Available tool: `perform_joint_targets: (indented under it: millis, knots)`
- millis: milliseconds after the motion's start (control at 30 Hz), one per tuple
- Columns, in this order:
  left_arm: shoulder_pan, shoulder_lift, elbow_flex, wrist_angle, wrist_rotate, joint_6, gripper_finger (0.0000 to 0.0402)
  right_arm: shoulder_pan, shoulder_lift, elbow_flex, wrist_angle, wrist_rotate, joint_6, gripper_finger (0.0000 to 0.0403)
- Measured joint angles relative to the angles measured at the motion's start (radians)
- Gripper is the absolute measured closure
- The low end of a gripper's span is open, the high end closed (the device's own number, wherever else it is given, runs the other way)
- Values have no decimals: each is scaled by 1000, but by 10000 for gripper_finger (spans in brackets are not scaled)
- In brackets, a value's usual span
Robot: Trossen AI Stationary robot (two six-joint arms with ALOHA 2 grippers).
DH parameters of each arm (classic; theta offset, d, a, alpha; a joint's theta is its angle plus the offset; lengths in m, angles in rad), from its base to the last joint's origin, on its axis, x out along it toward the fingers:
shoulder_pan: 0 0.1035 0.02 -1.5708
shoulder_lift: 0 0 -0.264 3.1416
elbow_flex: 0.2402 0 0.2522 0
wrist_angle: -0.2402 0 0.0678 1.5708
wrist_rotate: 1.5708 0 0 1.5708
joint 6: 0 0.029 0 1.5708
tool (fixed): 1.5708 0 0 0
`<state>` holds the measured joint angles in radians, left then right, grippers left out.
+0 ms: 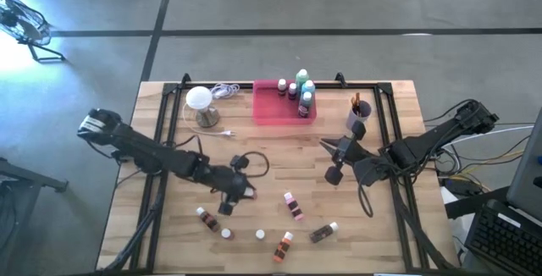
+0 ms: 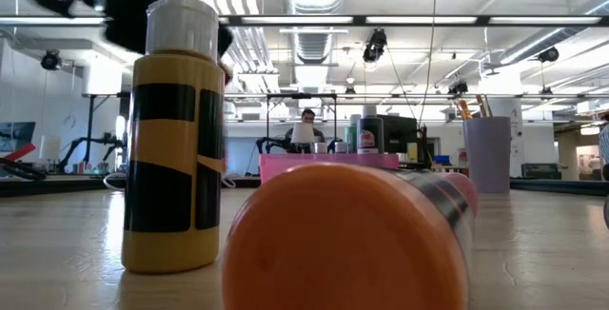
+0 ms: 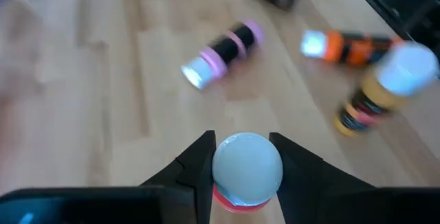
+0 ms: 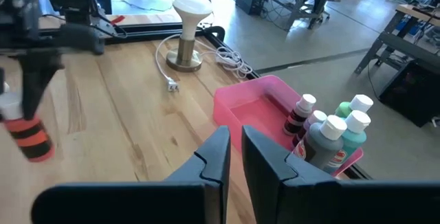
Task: Pick & Place Paint Supplies
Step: Put the red black paint bottle into the pink bin
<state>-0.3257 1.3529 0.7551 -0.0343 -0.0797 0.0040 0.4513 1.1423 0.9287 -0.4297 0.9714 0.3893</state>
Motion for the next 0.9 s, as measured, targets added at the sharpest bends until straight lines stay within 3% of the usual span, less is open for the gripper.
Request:
perform_joint_targets:
  millis: [300, 433, 700, 900]
  knots:
    - [172, 0, 120, 24, -53, 111, 279, 0, 0, -1, -7, 10, 0, 343]
    - [260, 0, 193, 55, -53, 155, 279, 0, 0, -15, -8, 99, 0, 334]
    - [450, 0, 298, 121, -53, 188, 278, 0, -3, -71, -9, 405, 17, 329]
    - [620, 57, 359, 136, -35, 184, 278, -2, -27, -76, -8, 475, 16, 347]
